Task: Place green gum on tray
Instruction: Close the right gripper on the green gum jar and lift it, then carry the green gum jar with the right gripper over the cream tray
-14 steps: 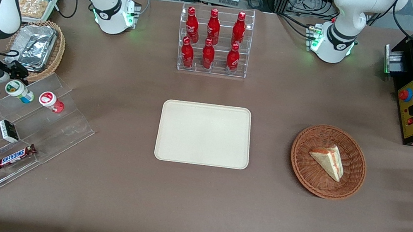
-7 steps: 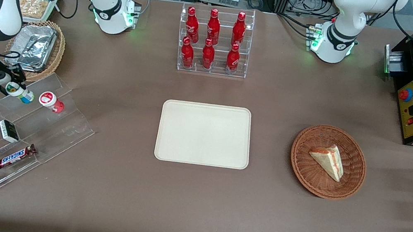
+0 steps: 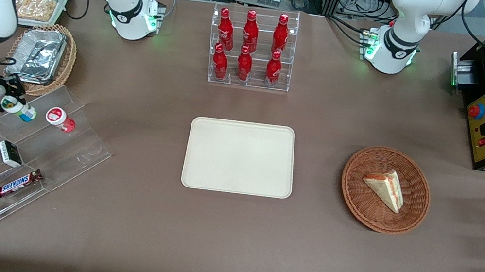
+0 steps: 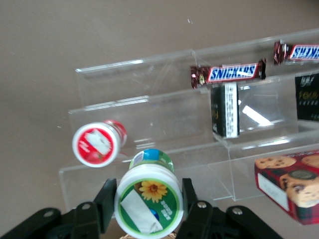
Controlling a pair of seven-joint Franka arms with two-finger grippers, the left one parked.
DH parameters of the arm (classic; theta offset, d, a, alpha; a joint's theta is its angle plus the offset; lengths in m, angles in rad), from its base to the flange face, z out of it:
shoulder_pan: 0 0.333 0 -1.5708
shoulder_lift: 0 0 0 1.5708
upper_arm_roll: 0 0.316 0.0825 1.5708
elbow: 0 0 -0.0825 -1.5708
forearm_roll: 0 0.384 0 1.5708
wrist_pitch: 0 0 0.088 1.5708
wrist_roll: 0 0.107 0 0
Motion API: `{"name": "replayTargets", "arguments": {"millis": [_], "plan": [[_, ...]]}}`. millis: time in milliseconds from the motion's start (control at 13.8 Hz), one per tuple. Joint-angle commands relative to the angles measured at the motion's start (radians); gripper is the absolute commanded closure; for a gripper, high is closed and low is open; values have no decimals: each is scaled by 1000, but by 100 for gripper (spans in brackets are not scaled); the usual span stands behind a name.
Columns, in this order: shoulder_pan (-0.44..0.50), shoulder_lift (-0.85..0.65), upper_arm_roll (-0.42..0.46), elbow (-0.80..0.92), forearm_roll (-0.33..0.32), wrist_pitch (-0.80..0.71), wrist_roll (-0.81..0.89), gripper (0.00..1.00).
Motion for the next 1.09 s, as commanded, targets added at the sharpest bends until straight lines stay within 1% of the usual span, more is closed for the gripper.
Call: {"name": "replayTargets", "arguments": {"millis": [0,145,290,363,508,726,1016], "plan": [[39,19,4,150,48,-171,43,100],[94,31,7,226,50,-249,132,100],[177,58,7,306,50,-334,258,100],[221,69,6,329,50,-349,322,100],[309,77,6,346,50,-351,448,100],[451,101,6,371,49,-351,684,100],[636,209,7,444,50,-343,1020,100]]}}
